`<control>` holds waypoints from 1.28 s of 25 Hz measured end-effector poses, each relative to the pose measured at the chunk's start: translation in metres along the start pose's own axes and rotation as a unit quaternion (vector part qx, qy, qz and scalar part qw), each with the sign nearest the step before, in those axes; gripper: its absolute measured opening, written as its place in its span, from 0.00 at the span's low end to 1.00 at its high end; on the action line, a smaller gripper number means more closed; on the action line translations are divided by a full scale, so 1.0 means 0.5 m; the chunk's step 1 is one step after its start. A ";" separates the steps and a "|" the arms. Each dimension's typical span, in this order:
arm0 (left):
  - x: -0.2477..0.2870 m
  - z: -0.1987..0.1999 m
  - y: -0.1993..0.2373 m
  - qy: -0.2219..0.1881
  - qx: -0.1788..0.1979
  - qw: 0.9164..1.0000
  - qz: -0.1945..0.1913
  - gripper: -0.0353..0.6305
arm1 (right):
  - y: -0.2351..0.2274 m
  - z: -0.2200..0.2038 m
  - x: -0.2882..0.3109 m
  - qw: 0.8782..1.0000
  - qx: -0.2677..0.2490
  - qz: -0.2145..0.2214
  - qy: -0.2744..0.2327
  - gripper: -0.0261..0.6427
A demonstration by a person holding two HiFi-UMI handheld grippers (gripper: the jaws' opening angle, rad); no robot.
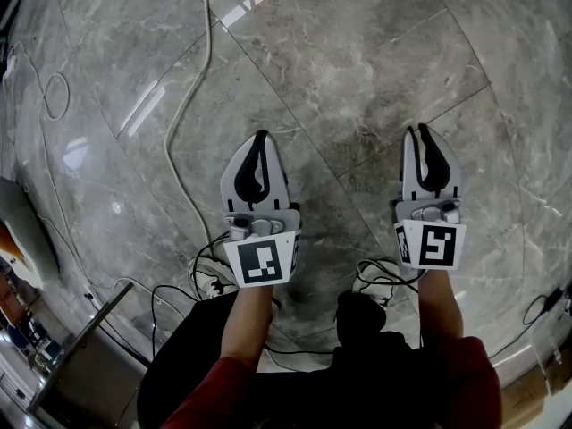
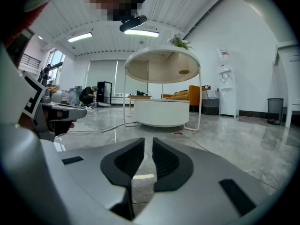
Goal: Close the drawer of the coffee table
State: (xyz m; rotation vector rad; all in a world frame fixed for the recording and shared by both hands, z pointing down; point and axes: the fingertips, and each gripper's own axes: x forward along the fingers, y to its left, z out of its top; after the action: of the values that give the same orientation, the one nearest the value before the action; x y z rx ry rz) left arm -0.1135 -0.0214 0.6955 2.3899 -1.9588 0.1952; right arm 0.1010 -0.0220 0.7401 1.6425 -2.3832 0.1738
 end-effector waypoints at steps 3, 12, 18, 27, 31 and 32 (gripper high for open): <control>-0.001 -0.005 0.002 0.005 0.009 1.000 -0.004 0.07 | 0.002 0.001 0.000 1.000 0.004 0.001 0.002 0.08; 0.007 0.038 0.012 -0.008 0.038 0.998 -0.040 0.07 | -0.002 0.060 0.007 1.000 0.020 -0.002 -0.018 0.07; 0.006 0.265 0.041 -0.039 0.039 0.995 -0.082 0.07 | -0.013 0.291 -0.040 0.999 0.027 -0.012 -0.022 0.07; -0.083 0.830 0.105 -0.047 0.068 0.994 -0.064 0.07 | -0.050 0.831 -0.189 0.998 0.056 -0.009 -0.016 0.07; -0.167 1.060 0.112 -0.016 0.034 0.998 -0.057 0.07 | -0.067 1.051 -0.270 0.998 0.058 -0.013 -0.007 0.07; -0.192 1.121 0.111 -0.010 0.027 0.998 -0.058 0.07 | -0.066 1.106 -0.294 0.998 0.056 -0.014 -0.005 0.07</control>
State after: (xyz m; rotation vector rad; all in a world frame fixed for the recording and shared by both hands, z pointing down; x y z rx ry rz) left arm -0.1479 -0.0032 0.1257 2.5406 -1.8389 0.2235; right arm 0.1098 -0.0298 0.1669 1.7288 -2.3971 0.3005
